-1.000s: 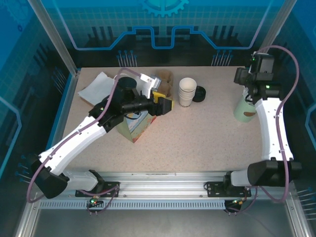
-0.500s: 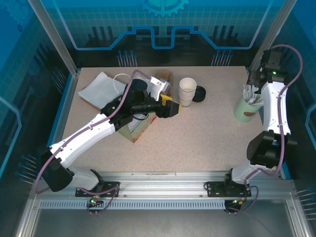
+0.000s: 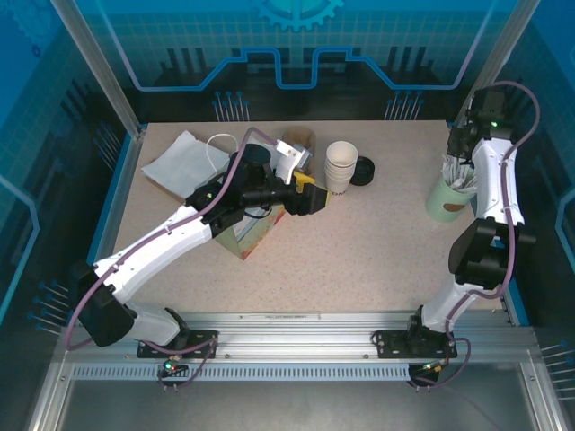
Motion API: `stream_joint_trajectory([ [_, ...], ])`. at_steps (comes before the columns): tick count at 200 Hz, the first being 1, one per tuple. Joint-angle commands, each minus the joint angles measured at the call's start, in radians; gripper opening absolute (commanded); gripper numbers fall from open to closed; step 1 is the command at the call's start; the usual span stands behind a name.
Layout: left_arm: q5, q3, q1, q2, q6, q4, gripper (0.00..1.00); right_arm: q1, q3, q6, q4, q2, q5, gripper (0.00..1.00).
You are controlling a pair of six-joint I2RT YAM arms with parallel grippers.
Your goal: Pack the takeout coffee
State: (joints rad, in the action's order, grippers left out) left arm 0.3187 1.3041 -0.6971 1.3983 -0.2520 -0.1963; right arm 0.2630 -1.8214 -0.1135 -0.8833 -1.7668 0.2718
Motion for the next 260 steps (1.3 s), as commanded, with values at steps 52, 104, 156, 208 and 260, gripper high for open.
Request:
stream_joint_trajectory([
  [52,-0.007,-0.008,-0.01,0.002,0.035,0.014,0.72,0.004,-0.055,0.02,-0.041,-0.04,0.018,0.29],
  [104,-0.007,-0.012,-0.011,0.001,0.037,0.01,0.72,0.002,-0.06,0.027,-0.049,-0.039,0.029,0.14],
  [156,-0.031,-0.021,-0.01,-0.013,0.046,0.0,0.72,-0.042,-0.053,0.026,-0.059,0.08,0.081,0.02],
  [208,-0.052,-0.038,-0.01,-0.044,0.031,-0.005,0.72,-0.187,0.001,0.003,-0.028,0.385,0.113,0.01],
  [260,-0.196,-0.023,-0.006,-0.186,0.064,-0.142,0.73,-0.549,-0.096,-0.022,0.051,0.538,0.02,0.0],
])
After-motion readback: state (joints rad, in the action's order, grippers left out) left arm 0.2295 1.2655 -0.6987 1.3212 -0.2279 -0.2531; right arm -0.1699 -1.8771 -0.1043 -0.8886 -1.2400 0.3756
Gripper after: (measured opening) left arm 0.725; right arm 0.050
